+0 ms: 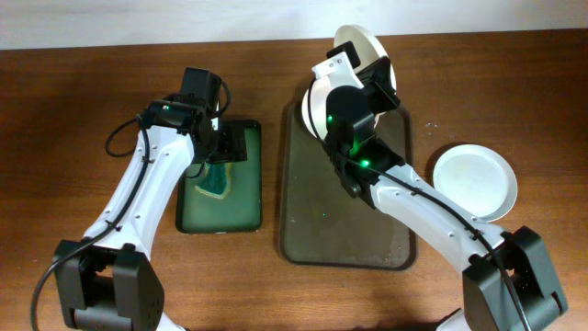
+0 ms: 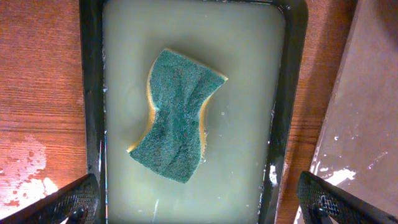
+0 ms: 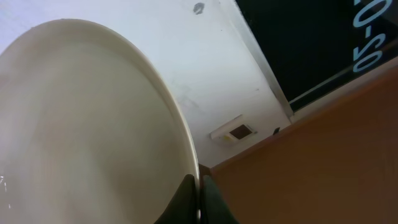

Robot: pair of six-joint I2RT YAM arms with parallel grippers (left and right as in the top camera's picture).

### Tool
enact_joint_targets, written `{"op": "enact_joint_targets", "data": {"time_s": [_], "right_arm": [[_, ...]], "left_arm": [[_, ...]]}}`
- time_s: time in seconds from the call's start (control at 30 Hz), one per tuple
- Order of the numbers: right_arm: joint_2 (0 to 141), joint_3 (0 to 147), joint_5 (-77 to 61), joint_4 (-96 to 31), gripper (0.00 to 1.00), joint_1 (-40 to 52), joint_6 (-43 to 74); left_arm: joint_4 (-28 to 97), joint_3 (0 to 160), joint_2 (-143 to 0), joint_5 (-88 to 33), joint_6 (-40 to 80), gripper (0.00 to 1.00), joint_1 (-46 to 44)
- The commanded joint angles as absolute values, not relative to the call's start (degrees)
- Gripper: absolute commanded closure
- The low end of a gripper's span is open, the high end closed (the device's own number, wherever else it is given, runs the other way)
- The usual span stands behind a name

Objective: Clean dirty plates on tray and stack at the side
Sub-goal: 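Lift the plate and stack it on the side plate with the right gripper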

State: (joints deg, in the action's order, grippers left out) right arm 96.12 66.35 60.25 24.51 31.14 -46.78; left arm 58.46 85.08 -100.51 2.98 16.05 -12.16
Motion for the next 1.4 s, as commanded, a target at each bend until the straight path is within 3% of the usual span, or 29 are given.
{"op": "enact_joint_targets", "data": {"time_s": [0.0, 0.43, 0.5, 0.57, 0.63, 0.67, 0.73, 0.8, 0.93, 1.0, 1.13, 1.2, 1.27, 1.37], "right_arm": [[92.3, 67.3, 62.2, 25.0, 0.96, 31.9, -46.5], [85.3, 67.3, 68.3, 24.5, 0.96, 39.9, -44.0], [82.8, 67.3, 74.5, 19.2, 0.96, 39.8, -40.2], [80.9, 67.3, 73.8, 5.0, 0.96, 38.8, -30.1], [78.0, 67.3, 59.0, -16.2, 0.96, 34.0, -12.0], [75.5, 67.3, 40.2, -26.6, 0.96, 28.7, -3.2], [72.6, 67.3, 18.1, -35.3, 0.96, 17.3, 5.8], [71.5, 67.3, 4.5, -39.8, 0.96, 3.7, 10.1], [80.6, 67.3, -10.3, -45.1, 0.96, -26.5, 15.6], [88.9, 67.3, -13.1, -45.1, 0.96, -37.1, 20.7], [100.1, 67.3, -16.5, -44.8, 0.96, -45.8, 19.9], [99.8, 67.6, -18.6, -44.1, 0.44, -45.2, 19.8], [96.7, 68.8, -25.5, -43.1, 0.38, -42.8, 16.6], [88.5, 71.3, -31.0, -43.2, 0.43, -30.7, 11.3]], "left_arm": [[58.4, 85.9, -99.9, 2.6, 15.9, 0.0, -12.4], [58.4, 85.9, -99.9, 2.6, 16.0, 0.01, -12.2], [58.4, 85.9, -99.9, 2.6, 16.0, 0.01, -12.2], [58.4, 85.9, -99.9, 2.6, 16.0, 0.01, -12.2], [58.4, 85.9, -99.9, 2.6, 16.0, 0.01, -12.2], [58.4, 85.9, -99.9, 2.6, 16.0, 0.01, -12.2], [58.4, 85.9, -99.9, 2.6, 16.0, 0.01, -12.2], [58.4, 85.9, -99.9, 2.6, 15.9, 0.01, -12.2], [58.4, 85.9, -99.9, 2.6, 16.0, 0.01, -12.2], [58.4, 85.9, -99.9, 2.6, 16.0, 0.01, -12.2], [58.4, 85.9, -99.9, 2.6, 16.0, 0.01, -12.2], [58.4, 85.9, -99.9, 2.6, 16.0, 0.0, -12.2], [58.4, 85.9, -99.9, 2.6, 16.0, 0.01, -12.2], [58.4, 85.9, -99.9, 2.6, 16.0, 0.01, -12.2]]}}
